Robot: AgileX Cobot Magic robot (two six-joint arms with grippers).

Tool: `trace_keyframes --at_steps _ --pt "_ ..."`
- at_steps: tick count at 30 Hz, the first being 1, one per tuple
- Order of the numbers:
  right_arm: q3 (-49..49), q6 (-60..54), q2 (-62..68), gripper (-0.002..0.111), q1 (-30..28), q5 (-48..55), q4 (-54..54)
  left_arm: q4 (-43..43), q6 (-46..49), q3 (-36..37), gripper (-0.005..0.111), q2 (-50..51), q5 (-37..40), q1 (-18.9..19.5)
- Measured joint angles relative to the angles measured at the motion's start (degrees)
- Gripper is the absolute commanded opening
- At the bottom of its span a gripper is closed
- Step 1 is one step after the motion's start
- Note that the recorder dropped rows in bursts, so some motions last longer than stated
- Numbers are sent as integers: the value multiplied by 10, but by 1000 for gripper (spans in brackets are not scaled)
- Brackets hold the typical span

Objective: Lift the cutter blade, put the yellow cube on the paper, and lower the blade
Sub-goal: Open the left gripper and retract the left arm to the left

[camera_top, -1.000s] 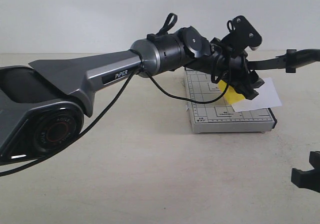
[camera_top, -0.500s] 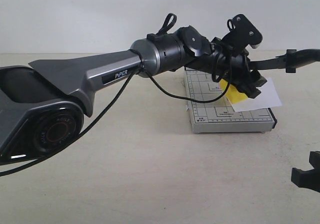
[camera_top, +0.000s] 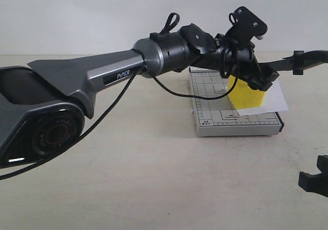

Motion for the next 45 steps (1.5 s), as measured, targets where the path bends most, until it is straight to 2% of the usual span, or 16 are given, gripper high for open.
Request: trace_keyframes --at_steps 2,6,7,12,16,19,23,26,29,31,35,39,45 --pt "0 1 0 0 0 0 0 0 -29 0 56 -12 15 0" --pt "0 2 0 0 0 0 0 0 -83 0 12 -34 35 0" --pt "0 2 0 0 0 0 0 0 -87 0 5 -39 42 0" --pt "0 2 0 0 0 0 0 3 -105 0 4 -58 93 0" --pt "0 2 0 0 0 0 0 10 -172 0 4 -67 113 0" --pt "0 2 0 0 0 0 0 47 -212 0 4 -67 124 0" --pt "0 4 0 0 0 0 0 158 -351 5 4 -72 142 0" --pt "0 11 0 0 0 -1 0 236 -474 40 4 -94 137 5" --pt "0 14 0 0 0 -1 0 277 -589 116 4 -131 110 16" --pt "0 15 0 0 0 -1 0 292 -619 182 4 -162 67 22" --pt "0 15 0 0 0 -1 0 334 -620 351 4 -262 -48 24" --pt "0 15 0 0 0 -2 0 343 -615 553 4 -380 -168 38" --pt "0 15 0 0 0 -13 0 348 -517 841 4 -551 -396 85"
